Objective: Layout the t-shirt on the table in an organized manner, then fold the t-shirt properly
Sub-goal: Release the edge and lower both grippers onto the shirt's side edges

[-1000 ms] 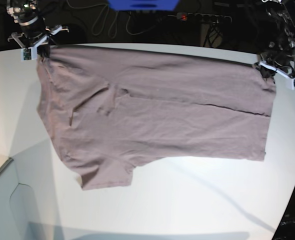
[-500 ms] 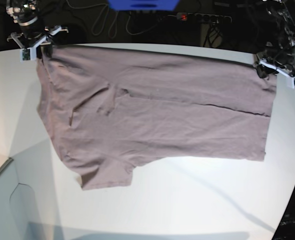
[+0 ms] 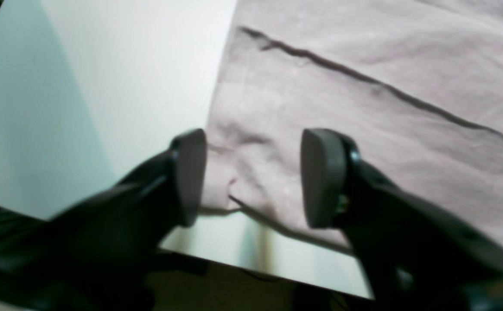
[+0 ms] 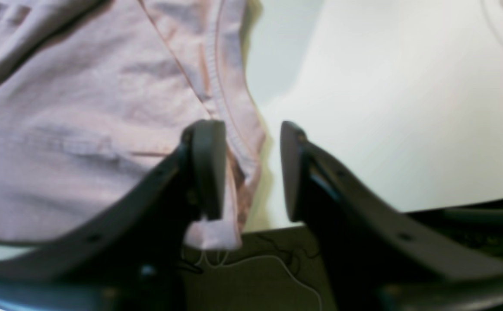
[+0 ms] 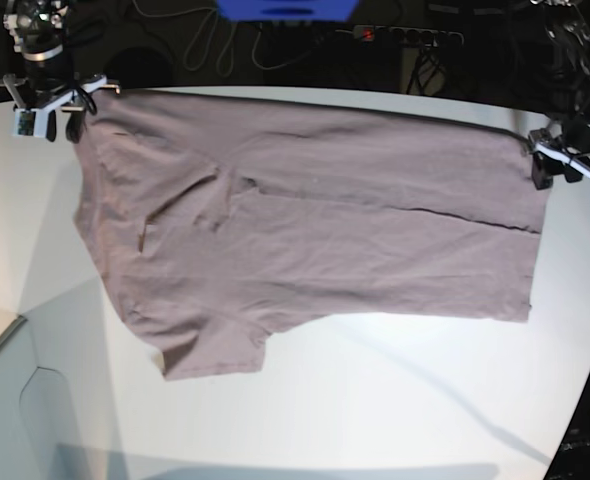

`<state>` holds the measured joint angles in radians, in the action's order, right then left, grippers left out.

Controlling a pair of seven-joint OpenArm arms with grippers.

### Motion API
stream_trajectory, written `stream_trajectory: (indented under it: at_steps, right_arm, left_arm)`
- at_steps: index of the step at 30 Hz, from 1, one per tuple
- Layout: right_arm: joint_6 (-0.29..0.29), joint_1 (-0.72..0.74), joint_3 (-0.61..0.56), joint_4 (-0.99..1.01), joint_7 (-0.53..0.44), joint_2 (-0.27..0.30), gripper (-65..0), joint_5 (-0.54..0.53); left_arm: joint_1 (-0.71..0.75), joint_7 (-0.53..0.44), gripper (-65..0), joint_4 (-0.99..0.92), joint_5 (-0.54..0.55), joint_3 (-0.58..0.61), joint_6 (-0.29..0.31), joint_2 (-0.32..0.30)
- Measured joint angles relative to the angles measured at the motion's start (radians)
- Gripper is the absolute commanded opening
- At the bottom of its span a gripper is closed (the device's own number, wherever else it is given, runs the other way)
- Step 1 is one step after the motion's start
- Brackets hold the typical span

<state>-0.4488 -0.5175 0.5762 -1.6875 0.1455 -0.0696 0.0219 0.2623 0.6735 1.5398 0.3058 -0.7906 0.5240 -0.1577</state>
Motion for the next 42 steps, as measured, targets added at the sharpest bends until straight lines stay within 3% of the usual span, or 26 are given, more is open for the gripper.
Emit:
stream_trajectory:
  at_steps: [4, 16, 21, 25, 28, 36, 38, 42]
  right_arm:
    - [0.000, 0.027, -0.002, 0.002, -0.001, -0.016, -30.4, 0.000]
    - [0.000, 0.165, -0.005, 0.019, 0.005, -0.008, -28.5, 0.005]
    - [0.000, 0.348, -0.074, 0.170, 0.005, 0.056, -28.5, 0.002]
    - [0.001, 0.480, -0.129, 0.326, 0.087, 0.132, -28.5, 0.007]
    - [0.000, 0.603, -0.145, 0.491, 0.132, 0.172, -28.5, 0.011]
    - [0.001, 0.848, -0.142, 0.916, 0.127, 0.272, -28.5, 0.014]
    - [0.002, 0.891, -0.142, 1.003, 0.078, 0.286, -28.5, 0.003]
    - [0.003, 0.915, -0.145, 1.092, -0.031, 0.288, -28.5, -0.002]
  left_arm:
    - [-0.005, -0.009, -17.4, 0.001, 0.001, 0.000, 0.000, -0.005]
    - [-0.147, -0.017, -17.3, -0.079, -0.009, -0.046, -0.002, 0.006]
    - [-0.241, -0.018, -17.3, -0.150, -0.008, -0.037, -0.003, 0.002]
    - [-0.322, -0.012, -16.9, -0.220, -0.019, -0.035, -0.015, -0.009]
    - [-0.387, -0.014, -16.9, -0.262, -0.100, -0.037, -0.013, -0.027]
    - [-0.557, -0.020, -16.8, -0.436, -0.280, -0.038, -0.002, -0.040]
    - [-0.601, -0.027, -16.8, -0.517, -0.309, -0.040, -0.005, -0.050]
    - [-0.657, -0.185, -16.8, -0.650, -0.362, -0.038, -0.011, -0.056]
